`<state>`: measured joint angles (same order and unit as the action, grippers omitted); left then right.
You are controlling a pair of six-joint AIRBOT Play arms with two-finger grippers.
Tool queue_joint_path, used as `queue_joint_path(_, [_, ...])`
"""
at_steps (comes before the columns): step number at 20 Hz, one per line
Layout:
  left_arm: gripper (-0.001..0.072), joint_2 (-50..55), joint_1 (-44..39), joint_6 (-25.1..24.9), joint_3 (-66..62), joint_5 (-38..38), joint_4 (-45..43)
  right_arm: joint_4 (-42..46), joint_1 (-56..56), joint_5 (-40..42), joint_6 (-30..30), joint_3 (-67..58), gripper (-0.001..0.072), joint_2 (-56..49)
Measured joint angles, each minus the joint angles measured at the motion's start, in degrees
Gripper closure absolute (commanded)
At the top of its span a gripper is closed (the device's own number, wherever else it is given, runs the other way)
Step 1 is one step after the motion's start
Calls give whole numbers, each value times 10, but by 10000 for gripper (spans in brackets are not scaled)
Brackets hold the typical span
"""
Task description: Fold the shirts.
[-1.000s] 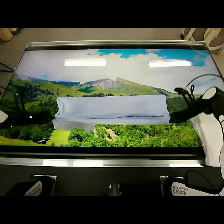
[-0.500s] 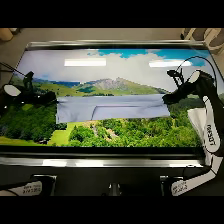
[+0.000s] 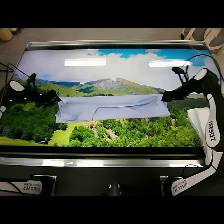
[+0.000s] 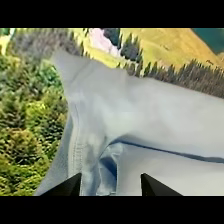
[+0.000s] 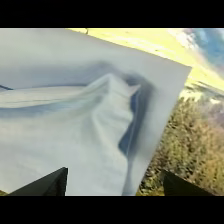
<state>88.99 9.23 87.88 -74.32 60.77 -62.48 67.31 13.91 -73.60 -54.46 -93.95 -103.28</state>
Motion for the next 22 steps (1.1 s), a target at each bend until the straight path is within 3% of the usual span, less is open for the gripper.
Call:
queue_joint_path(5, [234,-50,-13,-12,-32,25,1,-78,70,-30,-9,-7,63,-36])
queue_joint_path(11, [240,-96,-72,-18,-39,28,2,-112,53,-76,-13,-9,98,-93])
queue_joint_path(12, [249,-97,-83,-19,-40,27,2,-116,47,-78,-14,-9,301,-98])
queue_joint_path(13, [249,-97,-95,-19,-40,24,2,-114,39,-73,-15,-9,663,-101])
queue_joint_path(14, [316,-95,-107,-19,-40,19,1,-110,31,-68,-16,-9,689,-104])
queue_joint_path(15, [583,-92,-122,-19,-40,10,1,-107,24,-70,-19,-8,691,-104])
queue_joint_path(16, [671,-88,-136,-17,-40,3,2,-115,21,-70,-16,-8,691,-98])
queue_joint_path(22, [671,-9,-253,13,-43,-120,50,-172,-11,-93,-3,-9,692,28])
